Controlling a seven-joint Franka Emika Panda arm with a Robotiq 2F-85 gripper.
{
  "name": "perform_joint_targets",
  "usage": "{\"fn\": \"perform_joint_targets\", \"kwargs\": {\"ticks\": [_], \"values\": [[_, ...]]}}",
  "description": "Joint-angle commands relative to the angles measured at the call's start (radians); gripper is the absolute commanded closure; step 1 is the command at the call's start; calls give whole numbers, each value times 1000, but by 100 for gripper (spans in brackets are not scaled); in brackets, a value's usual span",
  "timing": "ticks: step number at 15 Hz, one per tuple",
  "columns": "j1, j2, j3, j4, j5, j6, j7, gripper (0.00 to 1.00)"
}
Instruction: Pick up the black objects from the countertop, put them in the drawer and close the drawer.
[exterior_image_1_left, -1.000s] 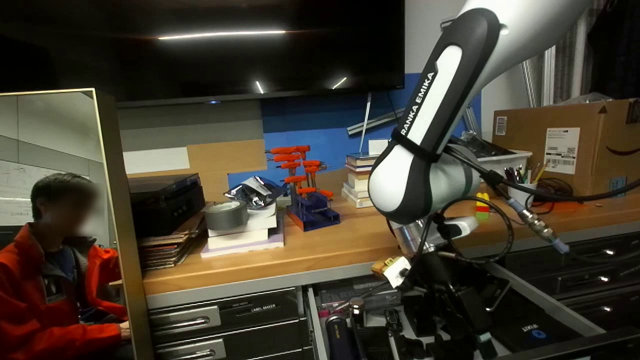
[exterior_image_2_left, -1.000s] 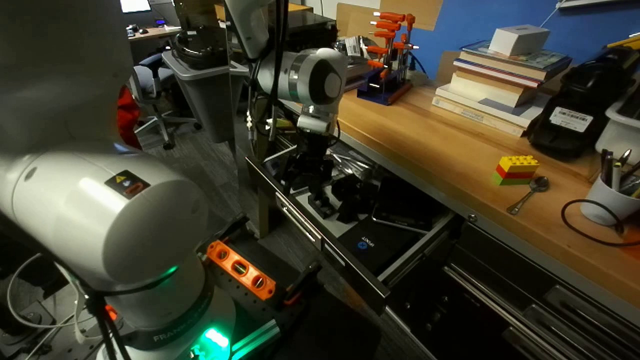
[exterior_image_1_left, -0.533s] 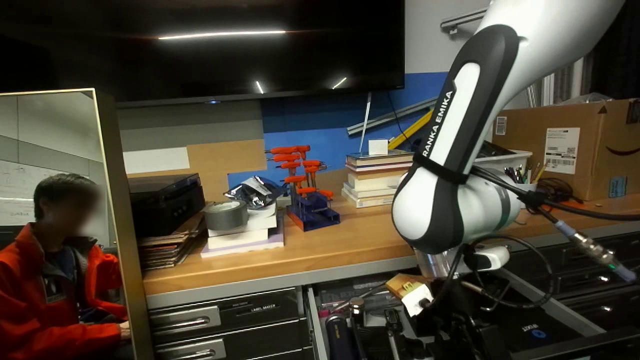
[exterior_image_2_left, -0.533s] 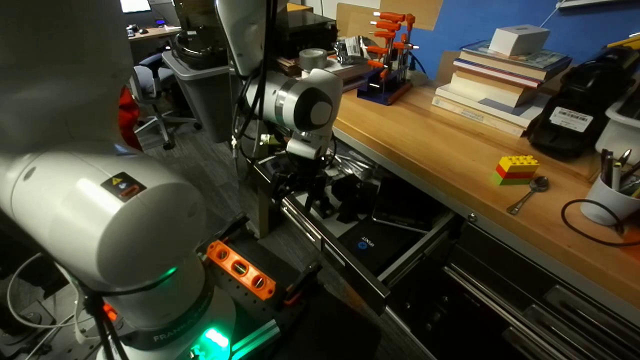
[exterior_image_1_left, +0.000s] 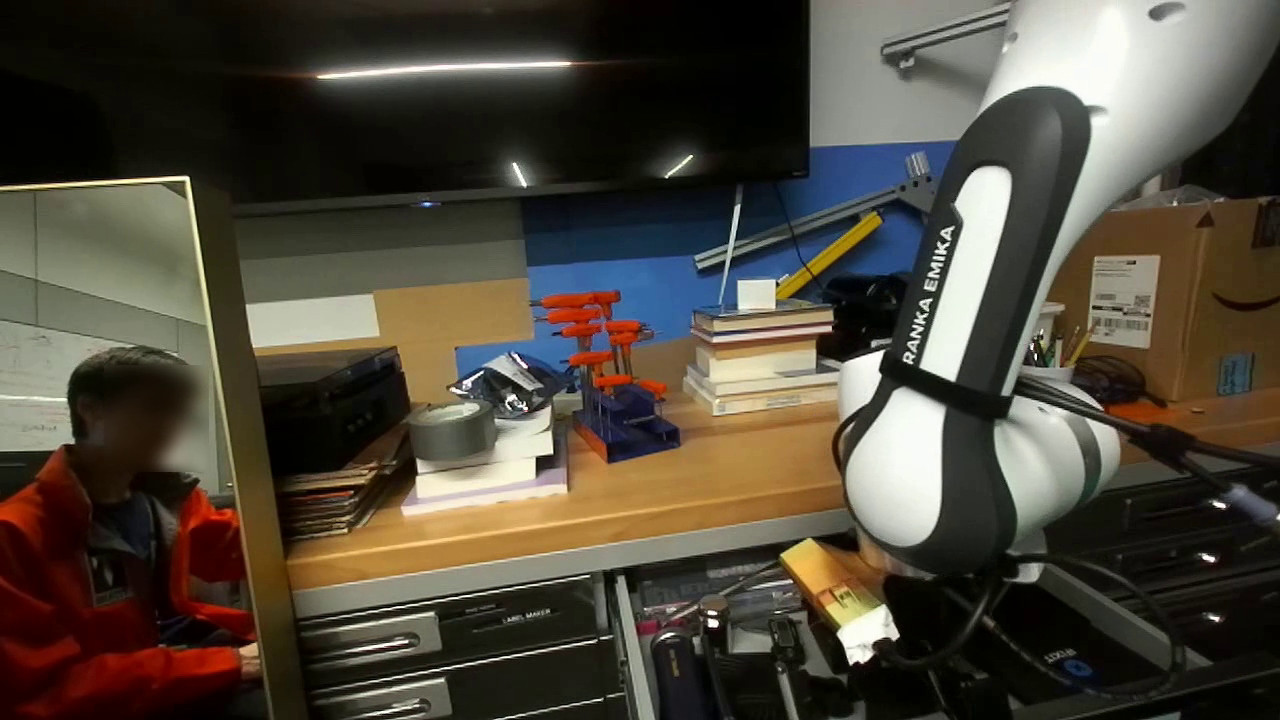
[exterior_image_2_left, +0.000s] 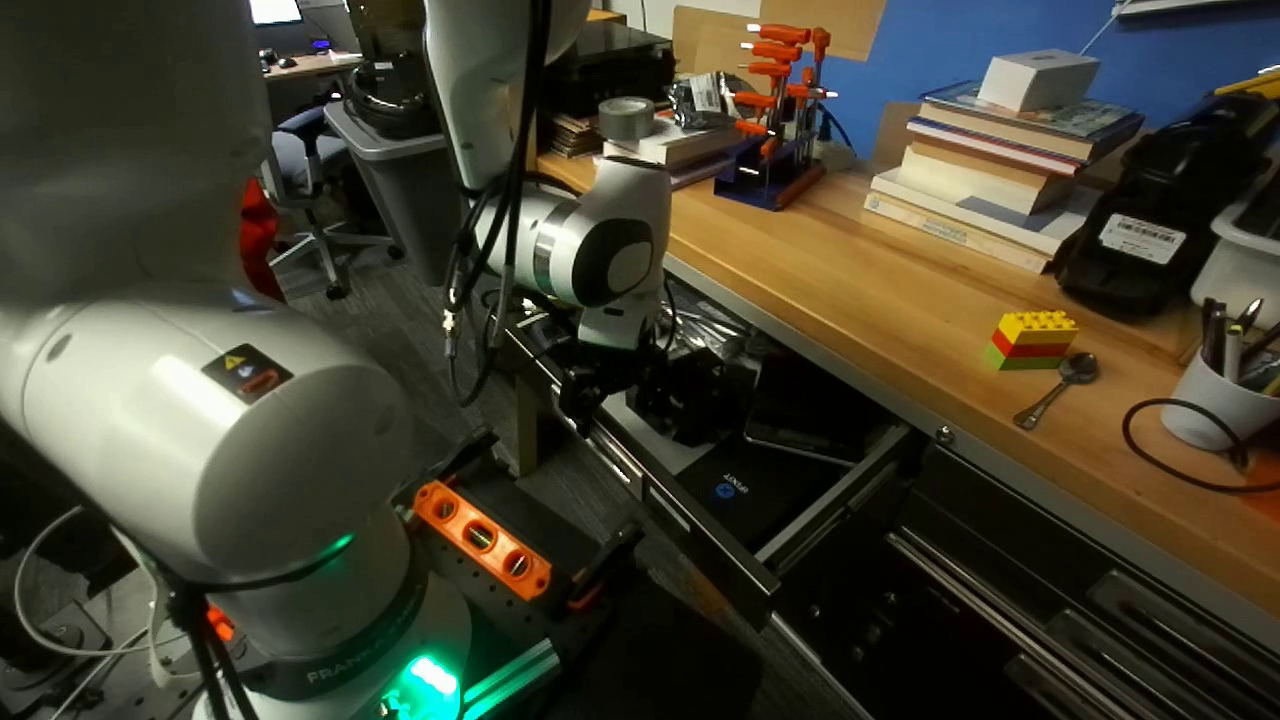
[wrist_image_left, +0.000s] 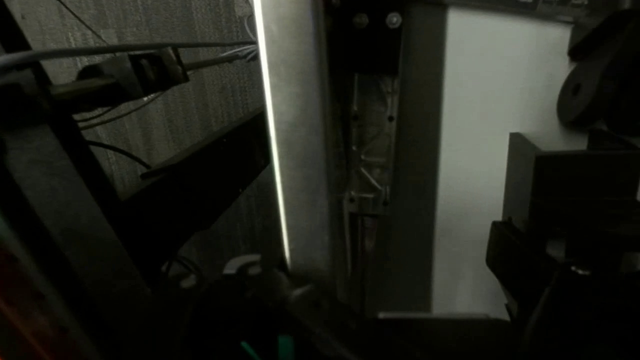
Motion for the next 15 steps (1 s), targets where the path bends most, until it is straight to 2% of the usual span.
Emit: {"fn": "perform_joint_targets", "kwargs": {"ticks": [1, 5, 7, 8, 10, 12, 15], "values": [[62, 2, -103, -16, -127, 129, 27, 0], [172, 63, -274, 21, -271, 297, 41, 0], [221, 118, -346, 56, -254, 391, -14, 0], [229, 148, -357, 71, -214, 438, -55, 0], [179, 197, -305, 112, -124, 504, -161, 0], [112, 229, -231, 162, -39, 512, -266, 0], [128, 241, -233, 215, 72, 462, -386, 0]]}}
